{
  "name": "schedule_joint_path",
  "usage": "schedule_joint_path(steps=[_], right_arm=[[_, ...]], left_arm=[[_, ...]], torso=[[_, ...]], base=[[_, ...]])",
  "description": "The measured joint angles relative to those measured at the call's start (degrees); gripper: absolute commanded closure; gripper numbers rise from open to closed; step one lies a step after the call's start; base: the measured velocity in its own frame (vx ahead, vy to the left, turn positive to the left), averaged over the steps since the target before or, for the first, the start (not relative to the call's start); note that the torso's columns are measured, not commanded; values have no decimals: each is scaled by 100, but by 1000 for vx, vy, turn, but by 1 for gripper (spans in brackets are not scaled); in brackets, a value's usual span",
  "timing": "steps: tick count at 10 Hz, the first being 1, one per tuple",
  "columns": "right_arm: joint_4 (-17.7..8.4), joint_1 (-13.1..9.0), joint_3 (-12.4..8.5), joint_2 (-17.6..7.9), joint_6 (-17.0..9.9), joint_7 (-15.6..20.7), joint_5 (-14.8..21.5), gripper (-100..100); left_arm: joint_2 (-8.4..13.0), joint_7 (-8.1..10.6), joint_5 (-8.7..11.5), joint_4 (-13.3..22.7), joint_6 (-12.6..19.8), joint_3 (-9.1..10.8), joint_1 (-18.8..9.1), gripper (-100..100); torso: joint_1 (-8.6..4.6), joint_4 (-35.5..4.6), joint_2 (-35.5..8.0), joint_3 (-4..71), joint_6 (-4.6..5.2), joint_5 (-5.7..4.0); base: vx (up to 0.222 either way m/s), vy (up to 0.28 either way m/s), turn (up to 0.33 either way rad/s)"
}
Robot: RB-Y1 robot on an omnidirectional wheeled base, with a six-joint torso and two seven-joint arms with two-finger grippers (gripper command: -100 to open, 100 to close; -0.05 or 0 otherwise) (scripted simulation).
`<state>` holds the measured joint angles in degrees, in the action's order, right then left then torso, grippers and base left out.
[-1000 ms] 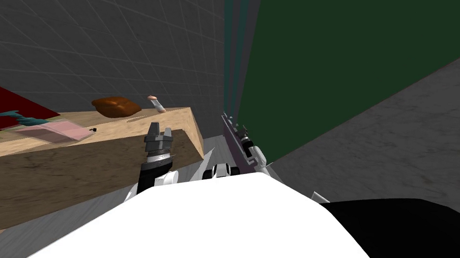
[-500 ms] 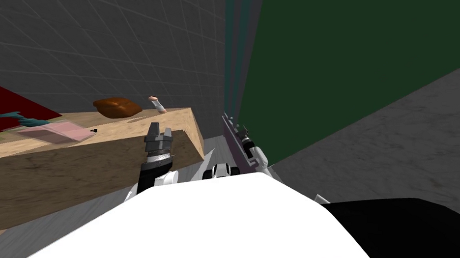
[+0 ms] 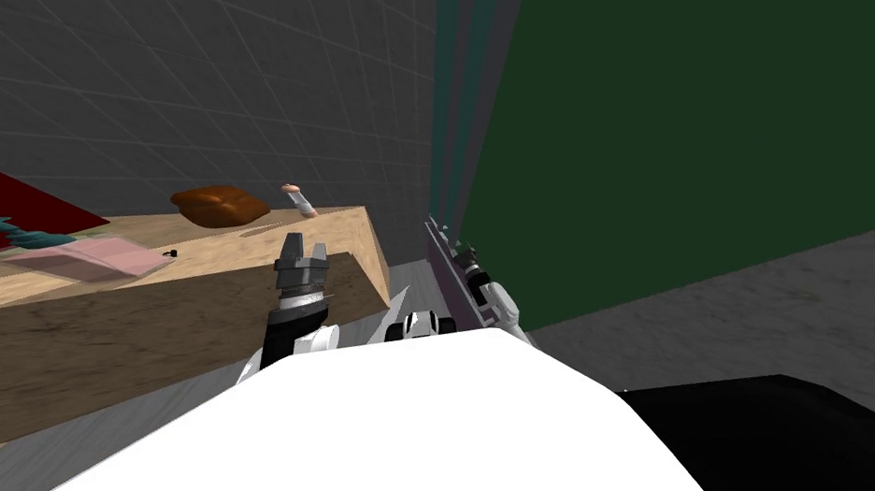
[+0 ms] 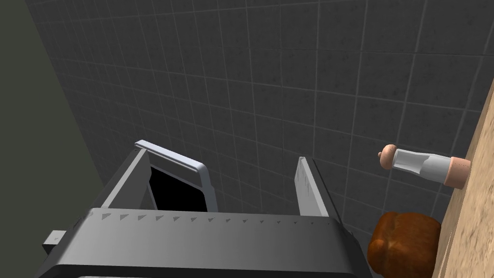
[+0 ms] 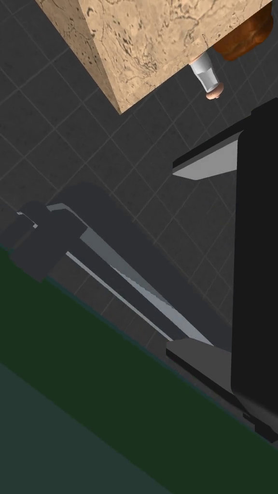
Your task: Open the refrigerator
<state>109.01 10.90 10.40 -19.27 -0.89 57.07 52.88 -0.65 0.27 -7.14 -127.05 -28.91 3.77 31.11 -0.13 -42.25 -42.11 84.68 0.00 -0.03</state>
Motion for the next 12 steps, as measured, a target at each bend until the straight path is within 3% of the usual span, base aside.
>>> schedule_joint_path(steps=[8,10,11,12], right_arm=[[310,436,139,-912,-325,675,610,-100],[351,451,139,-1021,-385,668,563,-100],[353,459,135,-1034,-406,659,555,100],[353,462,133,-1032,-407,656,553,100]], left_arm=[[0,0,0,0,0,0,0,0],[0,0,0,0,0,0,0,0],[0,0,0,0,0,0,0,0],[0,0,0,0,0,0,-1,0]], torso=[[11,-2,-7,-5,-2,3],[25,-4,-6,-5,-8,6],[25,-3,-10,-5,-14,7],[19,-3,-15,-9,-13,6]], base=[[88,34,22],[65,44,10],[1,0,-16],[-71,-130,101]])
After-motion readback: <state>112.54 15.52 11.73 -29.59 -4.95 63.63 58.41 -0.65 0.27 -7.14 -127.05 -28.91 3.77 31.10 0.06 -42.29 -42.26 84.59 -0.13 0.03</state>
